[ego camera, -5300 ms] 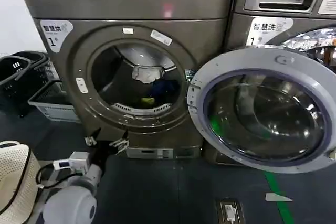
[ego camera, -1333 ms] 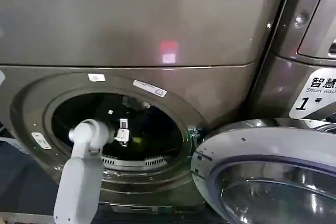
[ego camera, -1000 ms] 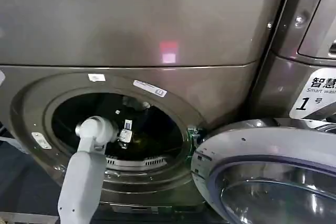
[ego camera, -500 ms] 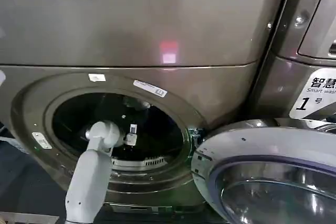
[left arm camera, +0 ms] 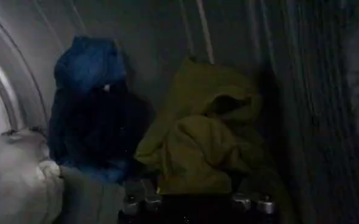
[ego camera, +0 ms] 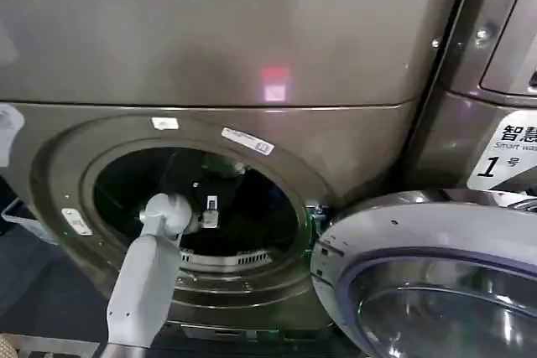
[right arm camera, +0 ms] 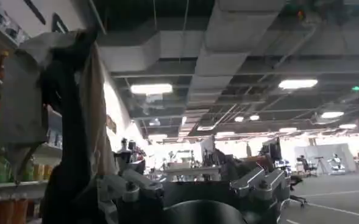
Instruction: Grasp the clothes from the dryer.
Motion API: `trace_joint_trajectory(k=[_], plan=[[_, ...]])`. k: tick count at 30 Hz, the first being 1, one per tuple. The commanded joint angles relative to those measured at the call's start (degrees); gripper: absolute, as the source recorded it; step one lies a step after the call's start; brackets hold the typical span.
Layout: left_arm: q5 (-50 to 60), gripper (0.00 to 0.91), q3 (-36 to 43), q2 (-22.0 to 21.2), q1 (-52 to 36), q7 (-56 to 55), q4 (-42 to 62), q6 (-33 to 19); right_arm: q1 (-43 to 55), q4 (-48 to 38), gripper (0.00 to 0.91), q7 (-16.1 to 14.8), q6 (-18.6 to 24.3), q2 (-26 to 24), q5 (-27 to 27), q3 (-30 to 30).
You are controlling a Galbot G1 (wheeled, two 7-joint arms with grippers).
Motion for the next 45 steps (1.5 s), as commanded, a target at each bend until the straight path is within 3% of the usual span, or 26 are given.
trace_joint_trajectory(k=[1,6,10,18,21,24,26,45], plan=[[-13.3,0.0,-0.2,-2.2,-0.2,-35.2,-1.5,8.3,-0.1,0.3,0.907,-0.1,-0.5,0.2,0.0,0.0],[-19.7,0.0,-0.2,-4.6,0.9,-55.4,-3.2,16.4,0.0,1.1,0.907,-0.2,-0.7,0.3,0.1,-0.4],[-30.9,0.0,-0.2,-7.0,3.0,-70.6,-7.6,22.9,0.3,1.8,0.907,-0.1,-0.7,0.6,-0.1,-1.1],[-45.0,0.0,-3.4,-11.7,5.4,-85.5,-9.3,20.4,0.4,3.0,0.907,-0.7,0.1,1.4,1.3,-1.9],[-46.0,0.0,-3.0,-11.9,6.6,-86.3,-10.5,19.6,0.4,3.4,0.907,-1.5,0.3,1.3,1.6,-1.8],[-46.5,0.0,-2.8,-12.0,7.1,-86.2,-11.4,19.7,0.6,4.9,0.907,1.8,-1.5,1.1,2.6,-1.9],[-46.6,0.0,-2.8,-11.9,7.3,-86.0,-12.0,19.7,0.6,4.0,0.907,0.7,2.2,1.0,2.0,-2.5],[-47.8,0.0,-2.5,-10.7,8.9,-84.0,-13.5,19.6,0.6,4.1,0.907,-0.1,1.6,1.5,1.8,-2.4]])
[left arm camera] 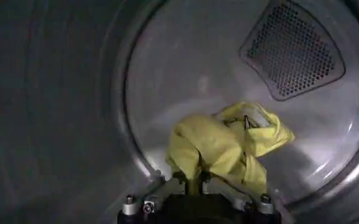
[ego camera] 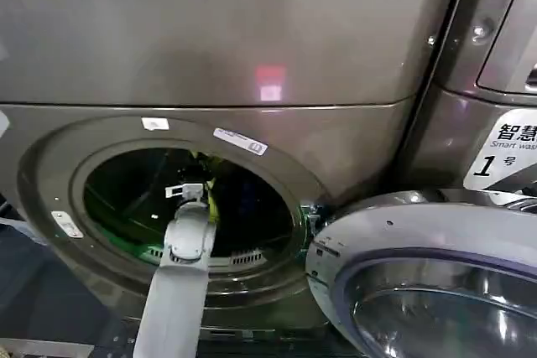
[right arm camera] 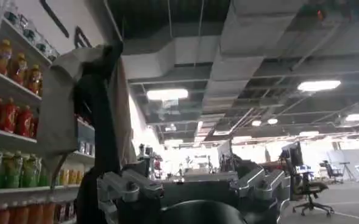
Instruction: Grasp the clothes from the dryer.
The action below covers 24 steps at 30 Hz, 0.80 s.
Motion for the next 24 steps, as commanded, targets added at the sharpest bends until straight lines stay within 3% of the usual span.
trace_joint_trajectory(k=[1,24], plan=[[-1.1,0.0,-0.1,-0.1,0.5,-0.9,-0.3,-0.2,0.1,0.0,0.907,0.1,0.4,0.0,0.0,-0.1],[-0.9,0.0,0.2,0.9,0.2,1.2,0.0,-0.8,0.0,1.8,0.907,0.6,-2.4,0.0,0.0,1.9]])
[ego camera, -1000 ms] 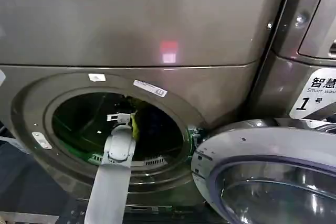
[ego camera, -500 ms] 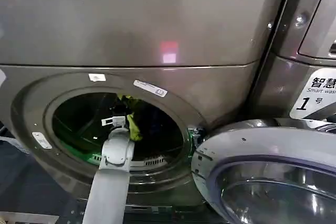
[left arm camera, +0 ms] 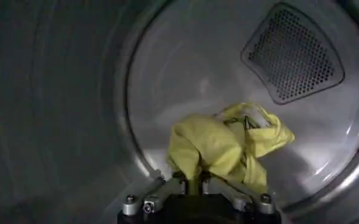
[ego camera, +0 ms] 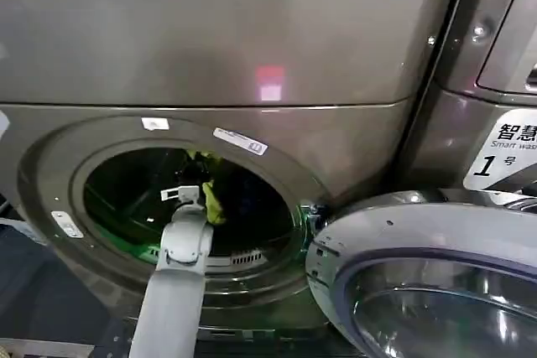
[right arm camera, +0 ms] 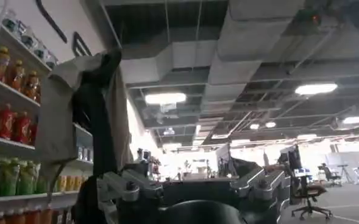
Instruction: Grasp the clothes from the dryer.
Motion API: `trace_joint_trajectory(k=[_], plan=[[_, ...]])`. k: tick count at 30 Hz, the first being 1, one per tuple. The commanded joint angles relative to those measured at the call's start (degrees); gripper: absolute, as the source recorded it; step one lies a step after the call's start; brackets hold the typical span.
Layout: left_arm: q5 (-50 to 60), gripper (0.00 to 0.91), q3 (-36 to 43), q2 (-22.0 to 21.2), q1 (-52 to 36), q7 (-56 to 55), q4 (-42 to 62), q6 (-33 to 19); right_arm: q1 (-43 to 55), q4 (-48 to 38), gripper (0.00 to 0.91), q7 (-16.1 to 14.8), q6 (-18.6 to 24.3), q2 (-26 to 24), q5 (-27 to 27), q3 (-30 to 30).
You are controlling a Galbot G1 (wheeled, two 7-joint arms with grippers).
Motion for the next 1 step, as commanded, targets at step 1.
trace_joint_trajectory(k=[1], plan=[[0.0,0.0,0.1,0.1,0.0,0.3,0.1,-0.1,-0.2,0.2,0.907,0.2,-0.7,0.0,-0.1,0.3]])
